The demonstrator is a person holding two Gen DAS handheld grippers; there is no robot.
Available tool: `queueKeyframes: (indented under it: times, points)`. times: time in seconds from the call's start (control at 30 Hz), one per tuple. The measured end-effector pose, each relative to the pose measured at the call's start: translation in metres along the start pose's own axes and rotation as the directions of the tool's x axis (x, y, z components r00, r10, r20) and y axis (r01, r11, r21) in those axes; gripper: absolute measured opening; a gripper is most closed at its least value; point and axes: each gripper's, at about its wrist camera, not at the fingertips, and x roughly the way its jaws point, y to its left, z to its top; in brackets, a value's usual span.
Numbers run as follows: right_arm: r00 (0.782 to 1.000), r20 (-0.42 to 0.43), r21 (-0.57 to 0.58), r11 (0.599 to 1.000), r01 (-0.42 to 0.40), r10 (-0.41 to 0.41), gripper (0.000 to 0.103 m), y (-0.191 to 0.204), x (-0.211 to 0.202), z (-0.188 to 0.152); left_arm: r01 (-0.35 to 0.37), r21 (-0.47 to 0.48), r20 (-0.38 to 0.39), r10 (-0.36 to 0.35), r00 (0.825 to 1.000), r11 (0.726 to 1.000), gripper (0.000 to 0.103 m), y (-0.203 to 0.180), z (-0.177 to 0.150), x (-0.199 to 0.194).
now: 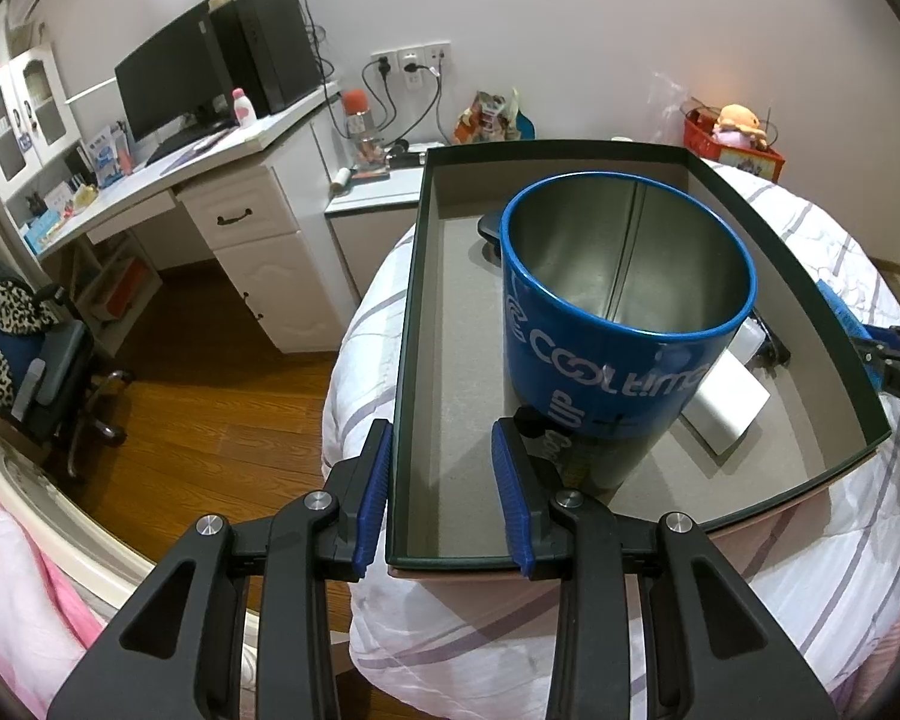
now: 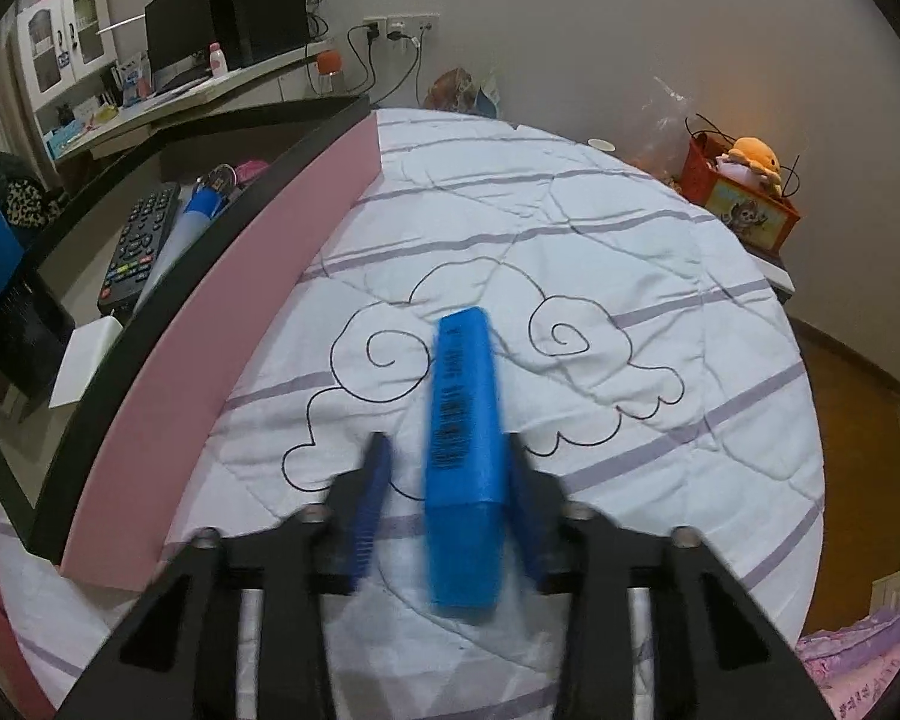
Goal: Organize rigid objects
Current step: 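Carry the blue box into the tray beside the bottle with the right tool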
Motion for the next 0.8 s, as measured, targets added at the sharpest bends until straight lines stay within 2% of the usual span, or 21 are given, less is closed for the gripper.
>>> queueKeyframes:
  times: [0.23,0.37,0.5,0.63,0.8]
  points:
    - [0.998,0.041,0.018,0.999,-0.041,0.041,0.025,0.004,-0.017,0.001,0.02,-0.004,0.005,-0.02,1.0,1.0,0.033,0.004,-0.003,-0.002]
    - [0.989,0.126,0.007,0.997,-0.077,0.076,0.025,0.016,-0.046,0.011,0.034,-0.014,0.006,-0.034,0.999,0.999,0.033,0.007,-0.003,-0.002]
    - [0.976,0.165,-0.047,0.99,-0.135,0.141,0.025,0.042,-0.066,0.025,0.038,-0.018,0.008,-0.038,0.999,0.999,0.032,0.008,-0.003,-0.002]
    - [0.96,0.162,-0.121,0.971,-0.208,0.226,0.025,0.076,-0.07,0.034,0.053,-0.03,0.01,-0.053,0.999,0.998,0.028,0.012,-0.003,-0.003]
    - [0.956,0.123,-0.162,0.955,-0.247,0.268,0.025,0.107,-0.052,0.036,0.07,-0.038,0.014,-0.069,0.998,0.997,0.023,0.017,-0.004,-0.002]
